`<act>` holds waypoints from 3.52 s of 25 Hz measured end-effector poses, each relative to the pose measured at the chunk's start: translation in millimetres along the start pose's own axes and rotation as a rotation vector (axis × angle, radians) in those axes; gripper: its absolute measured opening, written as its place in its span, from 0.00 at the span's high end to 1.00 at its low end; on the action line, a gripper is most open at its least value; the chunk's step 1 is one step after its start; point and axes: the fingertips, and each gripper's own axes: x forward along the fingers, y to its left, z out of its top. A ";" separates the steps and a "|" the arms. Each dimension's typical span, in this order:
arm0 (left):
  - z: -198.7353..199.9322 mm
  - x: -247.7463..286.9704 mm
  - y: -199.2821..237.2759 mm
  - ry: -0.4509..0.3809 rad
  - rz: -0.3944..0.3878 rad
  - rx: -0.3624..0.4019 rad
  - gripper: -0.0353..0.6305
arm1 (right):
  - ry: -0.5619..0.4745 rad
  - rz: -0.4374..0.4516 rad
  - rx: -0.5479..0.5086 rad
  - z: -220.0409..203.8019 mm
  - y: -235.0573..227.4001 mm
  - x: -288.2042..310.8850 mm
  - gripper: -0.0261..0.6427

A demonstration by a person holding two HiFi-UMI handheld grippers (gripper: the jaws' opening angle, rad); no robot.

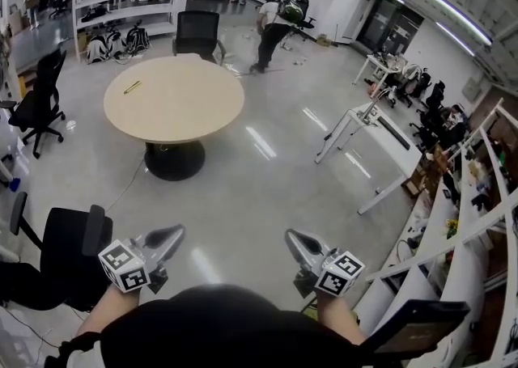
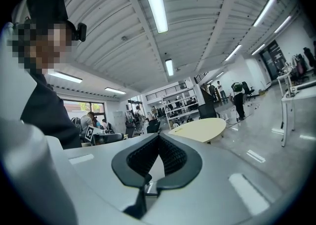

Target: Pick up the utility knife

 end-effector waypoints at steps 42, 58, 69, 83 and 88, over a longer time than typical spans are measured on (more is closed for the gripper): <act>70.2 468.8 199.1 0.031 -0.194 0.025 0.95 | -0.065 -0.115 -0.037 174.7 -425.7 120.8 0.94; 95.2 535.2 355.6 0.037 -0.121 -0.006 0.95 | -0.035 -0.080 -0.030 199.7 -526.9 259.6 0.94; 80.0 695.2 373.9 0.035 -0.019 0.031 0.95 | -0.038 -0.021 -0.001 236.4 -714.5 244.8 0.94; 70.4 938.2 380.4 0.048 0.067 0.039 0.95 | -0.001 0.093 0.021 316.2 -953.8 237.2 0.94; 69.6 945.8 449.4 0.026 0.133 0.012 0.95 | 0.051 0.146 -0.002 314.8 -989.0 312.1 0.94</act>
